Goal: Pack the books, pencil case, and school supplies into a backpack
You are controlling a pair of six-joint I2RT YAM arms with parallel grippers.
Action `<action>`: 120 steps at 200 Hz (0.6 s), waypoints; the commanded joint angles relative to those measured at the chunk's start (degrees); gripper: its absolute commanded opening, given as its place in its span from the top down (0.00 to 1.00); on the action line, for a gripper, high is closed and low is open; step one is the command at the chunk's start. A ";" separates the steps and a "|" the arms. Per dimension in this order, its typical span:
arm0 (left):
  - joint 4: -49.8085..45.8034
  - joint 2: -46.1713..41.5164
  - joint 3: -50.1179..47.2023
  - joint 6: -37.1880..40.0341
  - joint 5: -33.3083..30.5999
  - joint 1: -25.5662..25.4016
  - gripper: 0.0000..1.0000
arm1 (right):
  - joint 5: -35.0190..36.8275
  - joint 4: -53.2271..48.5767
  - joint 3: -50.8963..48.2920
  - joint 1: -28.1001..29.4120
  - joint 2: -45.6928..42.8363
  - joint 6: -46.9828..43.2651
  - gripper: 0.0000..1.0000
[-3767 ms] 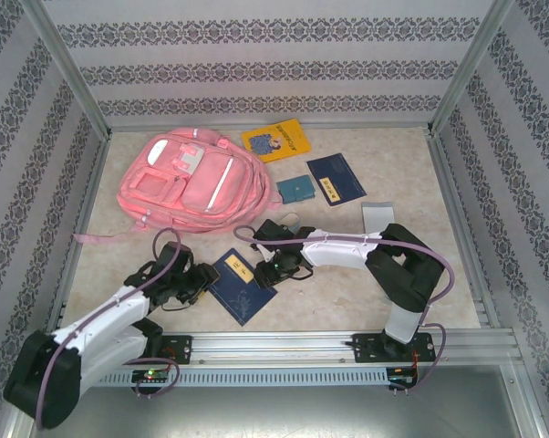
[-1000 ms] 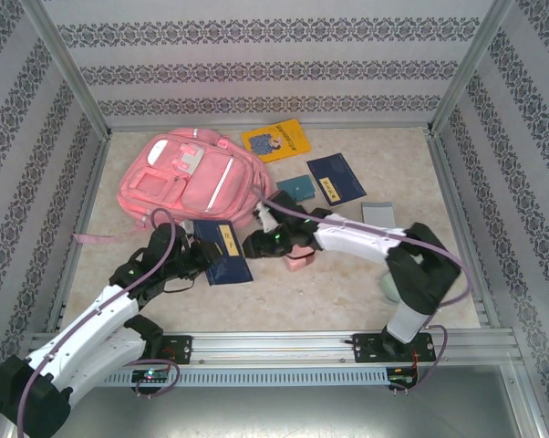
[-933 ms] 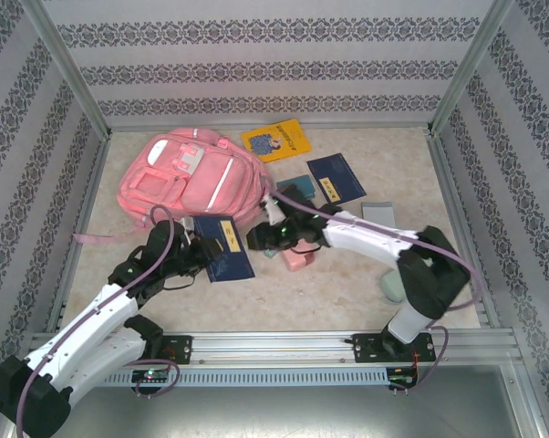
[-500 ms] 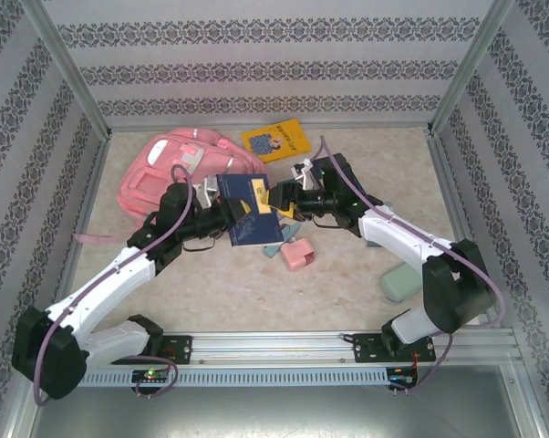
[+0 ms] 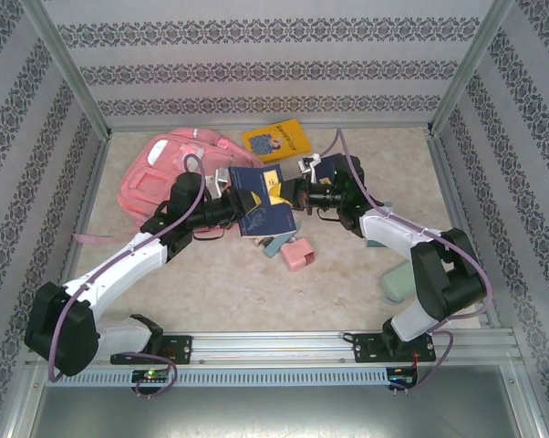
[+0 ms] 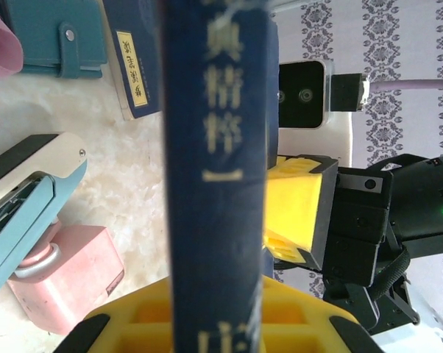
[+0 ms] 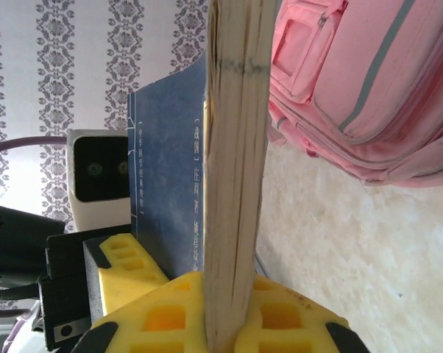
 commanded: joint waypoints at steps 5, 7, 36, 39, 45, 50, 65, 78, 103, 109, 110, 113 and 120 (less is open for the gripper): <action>-7.16 1.00 5.46 6.28 1.09 1.46 0.70 | 3.41 -0.95 -2.48 -2.09 -3.42 -1.36 1.00; -8.37 1.15 5.73 6.81 0.81 1.65 0.68 | 3.66 -1.34 -2.65 -2.30 -3.62 -1.60 1.00; -21.00 4.32 11.45 15.32 -1.32 3.47 0.59 | 8.33 -7.90 -4.01 -3.94 -7.38 -5.97 1.00; -22.53 4.69 12.34 16.50 -2.29 3.58 0.57 | 8.87 -8.85 -3.98 -3.99 -7.72 -6.56 1.00; -26.64 5.64 14.72 18.97 -4.32 3.75 0.54 | 10.14 -10.85 -3.91 -4.14 -8.58 -7.72 1.00; -29.51 6.62 16.35 20.99 -6.46 3.89 0.54 | 11.28 -12.78 -3.94 -4.11 -9.23 -8.83 1.00; -36.82 9.75 21.45 27.04 -12.94 4.03 0.53 | 15.55 -17.80 -4.05 -4.25 -11.49 -11.59 1.00; -42.56 13.76 25.37 31.71 -19.17 4.09 0.55 | 19.10 -21.04 -4.40 -4.40 -13.57 -12.94 1.00; -46.98 21.21 31.13 37.70 -25.89 4.07 0.56 | 24.03 -25.78 -4.86 -4.64 -17.19 -14.38 1.00; -47.49 22.97 32.42 39.00 -26.76 4.08 0.57 | 25.13 -26.88 -4.87 -4.68 -18.01 -14.77 1.00; -47.60 23.29 32.67 39.25 -26.91 4.04 0.58 | 25.31 -27.16 -4.90 -4.68 -18.19 -14.80 1.00; -48.06 24.19 33.39 39.91 -27.47 4.01 0.58 | 25.85 -27.65 -4.85 -4.64 -18.50 -15.07 1.00; -49.13 26.40 35.35 41.19 -28.85 3.76 0.59 | 26.92 -28.99 -4.89 -4.71 -19.24 -15.62 1.00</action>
